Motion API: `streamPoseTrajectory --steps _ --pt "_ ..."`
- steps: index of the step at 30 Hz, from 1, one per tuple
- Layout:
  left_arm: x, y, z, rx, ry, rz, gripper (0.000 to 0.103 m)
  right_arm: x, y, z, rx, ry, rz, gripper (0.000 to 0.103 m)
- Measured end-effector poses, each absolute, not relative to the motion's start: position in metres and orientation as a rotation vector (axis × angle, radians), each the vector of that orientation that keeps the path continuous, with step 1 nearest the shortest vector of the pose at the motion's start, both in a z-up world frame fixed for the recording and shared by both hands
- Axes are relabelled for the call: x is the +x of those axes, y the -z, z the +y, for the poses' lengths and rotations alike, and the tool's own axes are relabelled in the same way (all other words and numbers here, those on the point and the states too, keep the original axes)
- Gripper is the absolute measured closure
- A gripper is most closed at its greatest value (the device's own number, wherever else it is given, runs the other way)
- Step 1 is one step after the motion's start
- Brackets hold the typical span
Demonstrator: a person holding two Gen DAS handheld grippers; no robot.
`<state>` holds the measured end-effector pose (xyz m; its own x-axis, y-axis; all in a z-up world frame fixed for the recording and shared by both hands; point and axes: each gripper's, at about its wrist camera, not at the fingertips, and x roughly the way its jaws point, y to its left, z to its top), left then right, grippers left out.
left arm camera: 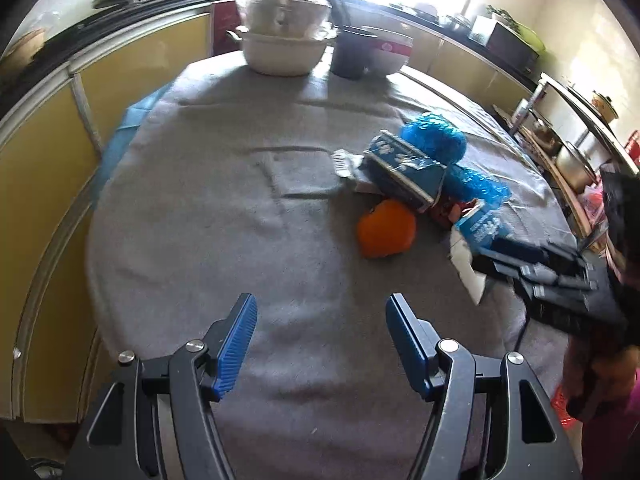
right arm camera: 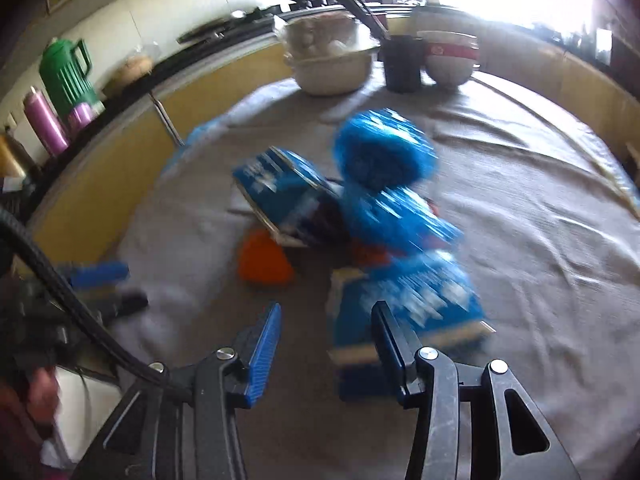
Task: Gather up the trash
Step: 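Grasp the orange with the left gripper while the right grasps the blue toothpaste box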
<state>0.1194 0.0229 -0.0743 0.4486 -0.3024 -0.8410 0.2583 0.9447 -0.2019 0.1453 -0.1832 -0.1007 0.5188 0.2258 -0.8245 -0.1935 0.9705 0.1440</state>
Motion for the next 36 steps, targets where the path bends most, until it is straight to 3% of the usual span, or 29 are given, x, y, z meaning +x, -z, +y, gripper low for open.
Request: streamPoseTrajectory --steps 7,12,17,18,20,21,36 --pt "0.15 0.086 -0.016 -0.055 0.453 1.04 0.035 0.108 0.108 -0.236 0.138 -0.18 1.015 0.051" --pt "0.162 0.1 -0.039 -0.045 0.488 1.054 0.035 0.09 0.102 -0.257 0.21 -0.159 0.925 0.025" --pt "0.171 0.106 -0.047 -0.057 0.506 1.057 0.036 0.094 0.106 -0.256 0.166 -0.155 0.897 0.025" --pt "0.172 0.107 -0.047 -0.06 0.507 1.055 0.039 0.098 0.108 -0.255 0.16 -0.159 0.901 0.025" --pt "0.174 0.108 -0.043 -0.058 0.498 1.049 0.056 0.104 0.111 -0.252 0.156 -0.177 0.897 0.025" --pt "0.174 0.109 -0.041 -0.056 0.496 1.049 0.058 0.108 0.114 -0.249 0.158 -0.181 0.893 0.025" --pt "0.172 0.111 -0.026 -0.11 0.529 1.037 0.064 0.138 0.124 -0.234 0.157 -0.262 0.837 0.02"
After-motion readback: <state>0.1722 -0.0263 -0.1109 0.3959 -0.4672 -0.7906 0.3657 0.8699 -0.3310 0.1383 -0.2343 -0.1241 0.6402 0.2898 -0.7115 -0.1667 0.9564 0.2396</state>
